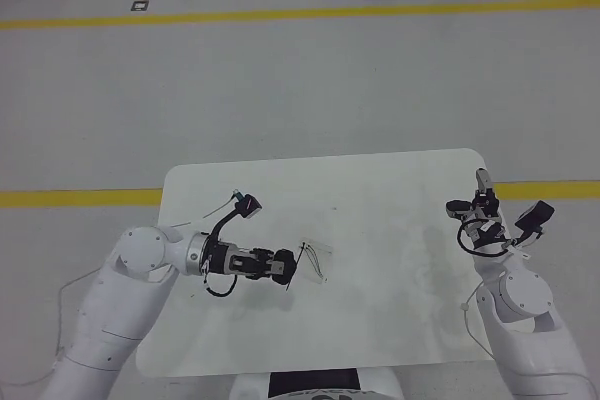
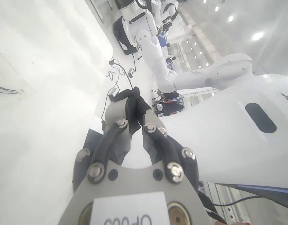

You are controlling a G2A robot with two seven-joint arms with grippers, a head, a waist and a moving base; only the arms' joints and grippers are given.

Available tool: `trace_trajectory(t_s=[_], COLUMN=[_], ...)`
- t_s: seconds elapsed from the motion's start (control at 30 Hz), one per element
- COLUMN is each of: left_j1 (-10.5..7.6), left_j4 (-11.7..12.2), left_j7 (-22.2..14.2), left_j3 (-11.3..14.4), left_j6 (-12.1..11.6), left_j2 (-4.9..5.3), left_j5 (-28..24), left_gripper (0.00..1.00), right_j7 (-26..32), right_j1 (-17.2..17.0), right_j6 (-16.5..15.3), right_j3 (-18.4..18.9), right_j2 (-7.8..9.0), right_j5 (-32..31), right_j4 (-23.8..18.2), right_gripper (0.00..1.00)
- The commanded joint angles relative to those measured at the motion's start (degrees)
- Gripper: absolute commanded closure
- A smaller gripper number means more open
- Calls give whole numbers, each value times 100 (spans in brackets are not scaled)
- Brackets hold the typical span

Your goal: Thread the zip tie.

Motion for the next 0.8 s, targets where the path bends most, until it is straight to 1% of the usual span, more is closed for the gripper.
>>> trace_trajectory(t_s=[0.0, 0.33, 0.4, 0.43, 0.5, 0.57, 0.63, 0.67, 0.73, 0.77], left_j1=[0, 0, 0, 0, 0, 0, 0, 0, 0, 0], left_j4=[-3, -3, -3, -3, -3, -3, -3, -3, -3, -3], left_j7=[0, 0, 0, 0, 0, 0, 0, 0, 0, 0], left_j3=[2, 2, 2, 2, 2, 2, 2, 2, 2, 2], left_j6=[0, 0, 0, 0, 0, 0, 0, 0, 0, 0], left_j2=[1, 1, 1, 1, 1, 1, 1, 1, 1, 1], left_j5=[10, 10, 10, 10, 10, 10, 10, 10, 10, 10], left_gripper=[100, 100, 100, 100, 100, 100, 100, 100, 100, 100], right_j7=[0, 0, 143, 377, 639, 1014, 1266, 1429, 1591, 1695], right_j1=[0, 0, 25, 53, 101, 224, 361, 486, 671, 800], right_j6=[0, 0, 22, 92, 238, 475, 656, 765, 968, 1101], right_j3=[0, 0, -22, -50, -101, -275, -453, -606, -832, -1001], right_j2=[0, 0, 3, 15, 26, 39, 42, 40, 34, 30], right_j5=[0, 0, -53, -191, -327, -562, -721, -824, -1007, -1176], right_j4=[0, 0, -77, -194, -349, -560, -644, -662, -595, -530], right_gripper=[0, 0, 0, 0, 0, 0, 0, 0, 0, 0])
